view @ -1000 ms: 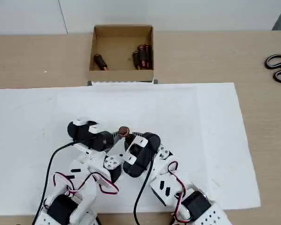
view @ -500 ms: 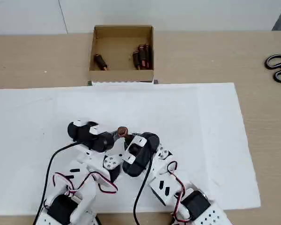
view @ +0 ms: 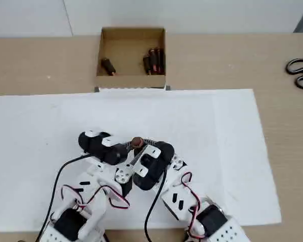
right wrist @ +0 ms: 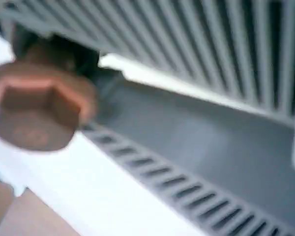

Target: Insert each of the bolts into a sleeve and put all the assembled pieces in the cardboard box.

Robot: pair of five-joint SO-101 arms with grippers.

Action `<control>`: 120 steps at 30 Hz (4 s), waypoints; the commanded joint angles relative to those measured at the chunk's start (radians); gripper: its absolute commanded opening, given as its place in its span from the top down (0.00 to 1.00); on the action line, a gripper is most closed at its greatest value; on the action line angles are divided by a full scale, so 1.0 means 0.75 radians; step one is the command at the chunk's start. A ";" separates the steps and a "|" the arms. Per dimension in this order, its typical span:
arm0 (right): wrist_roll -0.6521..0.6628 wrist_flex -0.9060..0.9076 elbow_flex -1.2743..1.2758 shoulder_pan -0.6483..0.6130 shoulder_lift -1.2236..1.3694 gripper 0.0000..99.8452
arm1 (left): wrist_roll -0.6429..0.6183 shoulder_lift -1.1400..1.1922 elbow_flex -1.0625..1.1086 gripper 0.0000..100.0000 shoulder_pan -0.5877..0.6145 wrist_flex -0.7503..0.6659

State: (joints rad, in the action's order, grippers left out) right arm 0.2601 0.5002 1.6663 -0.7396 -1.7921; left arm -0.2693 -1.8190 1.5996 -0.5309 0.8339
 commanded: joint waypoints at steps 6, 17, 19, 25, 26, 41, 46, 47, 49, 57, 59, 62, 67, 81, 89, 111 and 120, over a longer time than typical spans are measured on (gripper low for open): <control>0.012 -0.101 -0.012 -0.011 -0.028 1.00 | -0.002 0.002 0.069 0.85 -0.002 0.006; 0.012 -0.101 0.012 -0.011 -0.028 1.00 | 0.070 0.002 0.030 0.77 0.166 0.010; 0.012 -0.101 0.020 -0.011 -0.028 1.00 | 0.065 0.002 -0.021 0.77 0.166 0.006; 0.012 -0.099 0.020 -0.011 -0.028 1.00 | 0.049 0.002 -0.191 0.77 0.172 0.014; 0.012 -0.099 0.020 -0.011 -0.028 1.00 | 0.049 0.002 -0.212 0.77 0.172 0.014; 0.012 -0.095 0.020 -0.009 -0.026 1.00 | -0.010 0.002 -0.326 0.89 0.102 0.059; 0.012 -0.044 0.020 -0.009 -0.026 1.00 | -0.010 0.002 -0.427 1.00 0.098 0.061; 0.012 -0.050 0.020 -0.009 -0.026 1.00 | -0.010 0.002 -0.429 0.99 0.098 0.061; 0.012 -0.052 0.020 -0.009 -0.026 1.00 | -0.008 0.002 -0.435 0.97 0.100 0.061; 0.012 -0.044 0.020 0.058 -0.028 1.00 | 0.092 0.002 -0.574 0.99 0.182 0.078; 0.006 -0.050 0.020 0.109 -0.028 1.00 | 0.162 0.002 -0.594 0.99 0.303 0.090; 0.006 -0.052 0.020 0.167 -0.028 1.00 | 0.315 0.002 -0.588 0.99 0.559 0.125; 0.002 -0.054 0.020 0.267 -0.028 1.00 | 0.503 0.002 -0.414 0.99 0.906 0.223; -0.131 -0.083 -0.147 0.412 -0.024 1.00 | 0.401 0.000 0.007 0.99 0.904 0.248; -0.127 -0.103 -0.342 0.410 0.179 1.00 | 0.399 0.000 0.089 0.99 0.714 0.147; -0.127 -0.562 -1.712 0.502 2.227 1.00 | 0.399 0.002 0.087 0.99 0.722 0.155; 0.254 -0.562 -2.375 0.535 2.953 1.00 | 0.403 0.002 0.087 0.99 0.716 0.155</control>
State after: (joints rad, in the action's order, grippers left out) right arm 0.3629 0.1105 0.0875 -0.3437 0.3099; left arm 0.0345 -1.8067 1.6717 0.0138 0.9751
